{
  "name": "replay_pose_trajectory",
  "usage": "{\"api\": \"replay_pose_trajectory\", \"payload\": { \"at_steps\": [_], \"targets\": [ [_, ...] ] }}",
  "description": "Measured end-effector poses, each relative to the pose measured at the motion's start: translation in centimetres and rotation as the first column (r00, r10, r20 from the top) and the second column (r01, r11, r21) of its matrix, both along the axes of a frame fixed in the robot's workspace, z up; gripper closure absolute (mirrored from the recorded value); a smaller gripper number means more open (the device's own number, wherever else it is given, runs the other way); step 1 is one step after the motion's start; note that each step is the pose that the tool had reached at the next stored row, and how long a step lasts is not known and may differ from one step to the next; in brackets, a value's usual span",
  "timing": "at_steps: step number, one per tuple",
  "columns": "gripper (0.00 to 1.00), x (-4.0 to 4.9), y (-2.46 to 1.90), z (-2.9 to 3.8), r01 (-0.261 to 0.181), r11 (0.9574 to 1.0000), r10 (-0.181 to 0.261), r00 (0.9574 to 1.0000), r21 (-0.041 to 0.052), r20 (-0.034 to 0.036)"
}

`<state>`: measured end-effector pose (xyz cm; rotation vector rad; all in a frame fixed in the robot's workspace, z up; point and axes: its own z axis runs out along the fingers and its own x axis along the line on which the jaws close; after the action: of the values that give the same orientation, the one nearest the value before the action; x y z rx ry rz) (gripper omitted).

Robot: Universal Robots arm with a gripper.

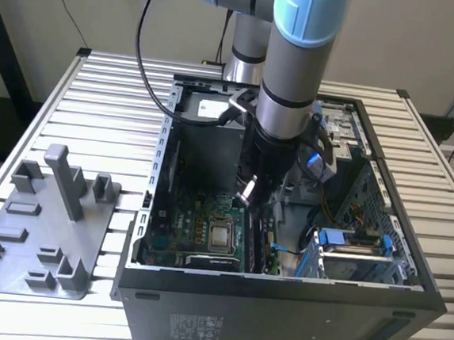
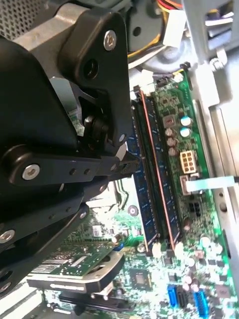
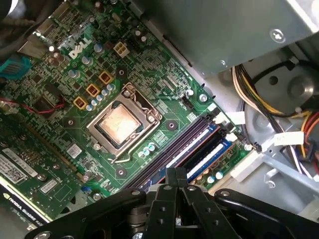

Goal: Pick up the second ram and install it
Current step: 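Press down the second ram until it locks into place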

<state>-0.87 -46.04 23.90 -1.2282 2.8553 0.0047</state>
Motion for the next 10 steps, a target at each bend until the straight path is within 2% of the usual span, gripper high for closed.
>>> {"api": "replay_pose_trajectory", "payload": {
  "at_steps": [2,4,10],
  "targets": [
    [0.89,-0.03,0.0,-0.08,-0.025,0.9996,0.025,0.9997,0.013,0.0002],
    [0.89,-0.07,0.0,-0.16,-0.05,0.9985,0.05,0.9988,0.021,0.0004],
    [0.89,-0.11,0.01,-0.17,-0.12,0.9923,0.12,0.9927,0.0278,0.001]
  ]
}}
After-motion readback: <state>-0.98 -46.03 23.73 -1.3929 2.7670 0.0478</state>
